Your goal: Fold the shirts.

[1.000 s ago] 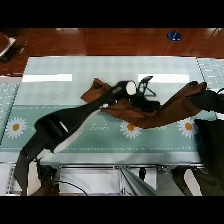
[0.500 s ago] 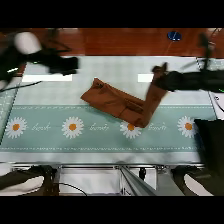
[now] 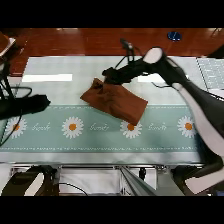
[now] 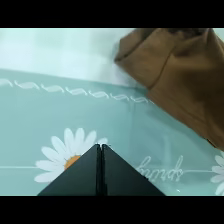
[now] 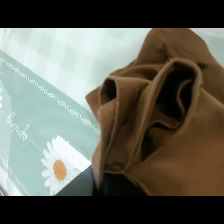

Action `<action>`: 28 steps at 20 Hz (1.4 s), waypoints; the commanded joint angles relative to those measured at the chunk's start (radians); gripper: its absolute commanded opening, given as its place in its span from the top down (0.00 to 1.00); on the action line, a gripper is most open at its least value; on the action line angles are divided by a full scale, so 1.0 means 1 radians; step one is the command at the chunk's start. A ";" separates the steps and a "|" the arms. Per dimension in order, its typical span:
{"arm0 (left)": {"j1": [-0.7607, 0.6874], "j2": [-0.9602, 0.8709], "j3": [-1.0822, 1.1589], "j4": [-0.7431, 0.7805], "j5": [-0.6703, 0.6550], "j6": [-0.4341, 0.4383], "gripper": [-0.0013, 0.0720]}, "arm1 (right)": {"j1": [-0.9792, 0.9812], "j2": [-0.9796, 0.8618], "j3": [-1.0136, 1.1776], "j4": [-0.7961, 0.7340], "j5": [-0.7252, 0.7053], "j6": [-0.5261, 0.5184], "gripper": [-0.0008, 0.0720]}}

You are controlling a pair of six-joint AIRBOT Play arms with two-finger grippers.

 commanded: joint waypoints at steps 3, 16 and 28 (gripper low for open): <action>0.010 0.048 -0.182 -0.128 0.107 0.005 0.95 | 0.079 -0.239 0.220 0.060 -0.043 0.018 0.42; 0.010 0.039 -0.210 -0.150 0.164 0.004 0.95 | -0.430 0.620 -0.588 -0.535 0.052 0.239 0.43; 0.010 0.039 -0.210 -0.165 0.171 0.002 0.95 | -0.429 0.529 -1.126 0.243 -0.334 -0.063 0.43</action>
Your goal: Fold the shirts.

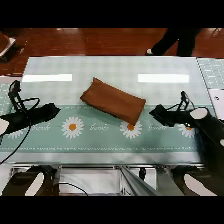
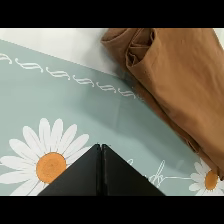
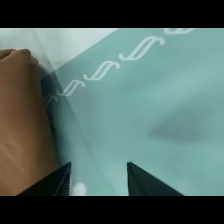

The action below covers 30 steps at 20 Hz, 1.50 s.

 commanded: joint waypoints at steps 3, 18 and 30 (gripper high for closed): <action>0.001 -0.001 0.000 -0.002 0.001 -0.001 0.95 | 0.073 -0.278 0.155 0.240 0.066 -0.211 0.43; 0.001 0.000 0.000 -0.025 -0.001 0.000 0.95 | 0.120 -0.458 1.219 -0.250 0.664 -0.009 0.95; 0.001 0.000 0.000 -0.053 0.000 0.003 0.95 | -0.495 -0.185 1.505 -0.438 1.183 0.200 0.95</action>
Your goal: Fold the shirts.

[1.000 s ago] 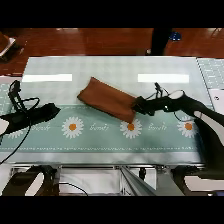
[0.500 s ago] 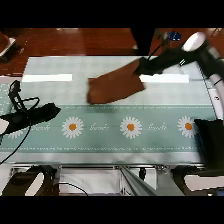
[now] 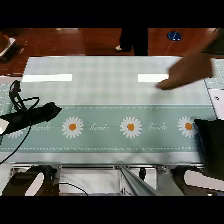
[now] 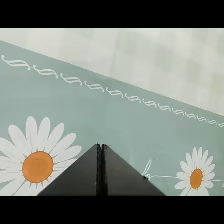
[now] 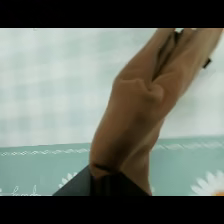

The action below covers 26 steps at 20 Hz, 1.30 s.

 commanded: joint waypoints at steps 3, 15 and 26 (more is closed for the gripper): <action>0.001 0.000 0.000 -0.001 0.015 0.021 0.95 | -0.352 0.162 0.013 -0.031 0.113 0.094 0.95; 0.001 -0.001 0.000 -0.001 0.072 0.040 0.95 | -0.884 0.623 -0.692 -0.569 0.112 -0.079 0.95; 0.001 -0.008 0.011 -0.002 0.133 0.100 0.95 | -0.867 0.565 -0.723 -0.683 0.089 -0.072 0.44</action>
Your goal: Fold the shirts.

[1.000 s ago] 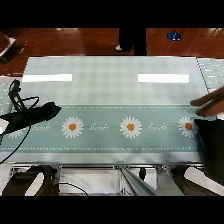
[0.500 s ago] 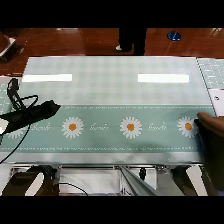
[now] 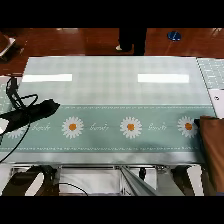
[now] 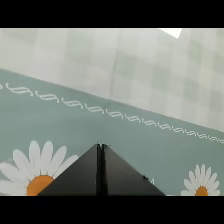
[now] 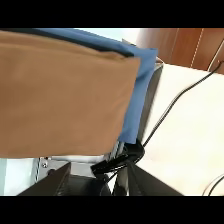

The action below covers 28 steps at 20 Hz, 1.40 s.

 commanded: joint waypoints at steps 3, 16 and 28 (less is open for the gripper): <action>0.003 -0.042 0.114 0.001 0.066 0.067 0.95 | 0.197 -0.143 0.189 0.171 -0.093 -0.016 0.94; -0.244 -0.624 0.700 0.239 -0.281 0.087 0.95 | 1.400 -0.596 0.035 0.154 -0.697 0.183 0.95; -0.248 -0.637 0.700 0.231 -0.283 0.088 0.95 | 1.400 -0.597 0.036 0.163 -0.715 0.182 0.95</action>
